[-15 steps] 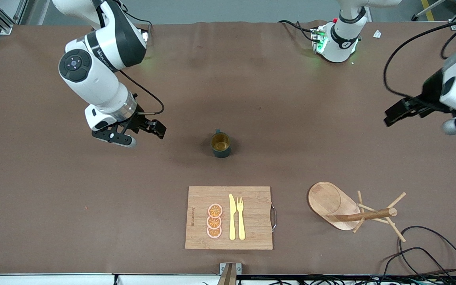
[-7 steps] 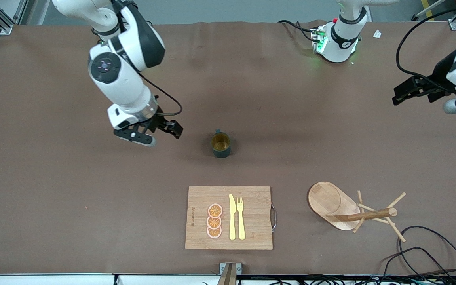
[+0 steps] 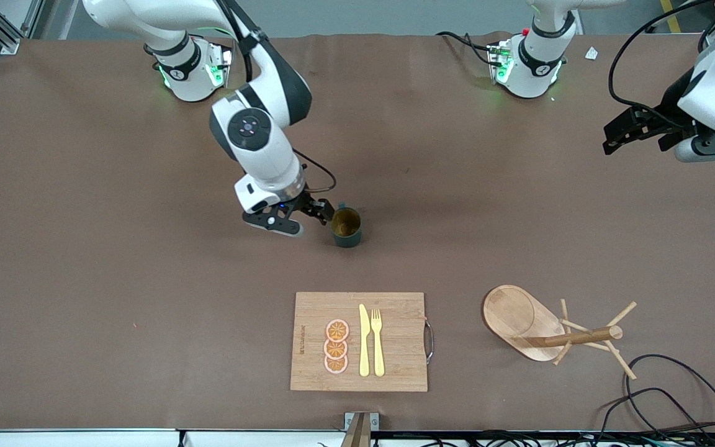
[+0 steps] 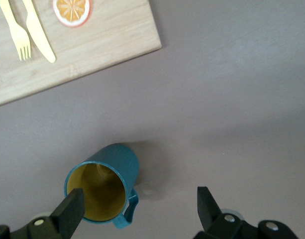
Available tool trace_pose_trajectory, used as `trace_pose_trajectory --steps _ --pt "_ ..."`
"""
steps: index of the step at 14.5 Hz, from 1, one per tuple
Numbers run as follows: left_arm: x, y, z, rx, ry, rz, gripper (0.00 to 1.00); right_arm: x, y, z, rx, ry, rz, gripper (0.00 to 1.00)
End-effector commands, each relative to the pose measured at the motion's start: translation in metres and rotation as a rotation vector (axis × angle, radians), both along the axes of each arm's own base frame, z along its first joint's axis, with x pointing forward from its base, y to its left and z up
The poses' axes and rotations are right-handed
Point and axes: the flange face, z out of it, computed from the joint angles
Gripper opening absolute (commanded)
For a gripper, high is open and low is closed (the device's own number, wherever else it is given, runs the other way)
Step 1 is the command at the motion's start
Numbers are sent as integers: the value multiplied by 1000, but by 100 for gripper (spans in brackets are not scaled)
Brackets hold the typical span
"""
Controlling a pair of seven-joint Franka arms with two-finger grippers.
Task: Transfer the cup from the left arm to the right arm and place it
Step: 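Lower the right gripper onto the mug rim and close it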
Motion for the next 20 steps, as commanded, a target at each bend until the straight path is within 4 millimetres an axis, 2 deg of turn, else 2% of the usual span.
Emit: trace_pose_trajectory --steps 1,4,9,11,12,14,15,20 --pt "-5 -3 0 37 -22 -19 100 7 12 -25 -20 -24 -1 100" --pt "-3 -1 1 35 -25 -15 100 1 31 -57 -63 -31 52 100" --pt "-2 2 6 27 -41 -12 100 -4 46 -76 -82 -33 51 100" --pt "-3 5 6 28 -36 -7 100 -13 56 -81 -85 -29 47 99" --pt "-2 6 8 29 -41 -6 100 -14 58 -82 -85 -29 41 94" --pt "-2 6 13 27 -52 -5 100 -21 65 -82 -89 -31 45 91" --pt "-1 9 12 27 -50 -2 100 -23 68 -82 -91 -33 46 86" --pt "-1 12 12 27 -48 5 100 -23 66 -83 -97 -34 45 43"
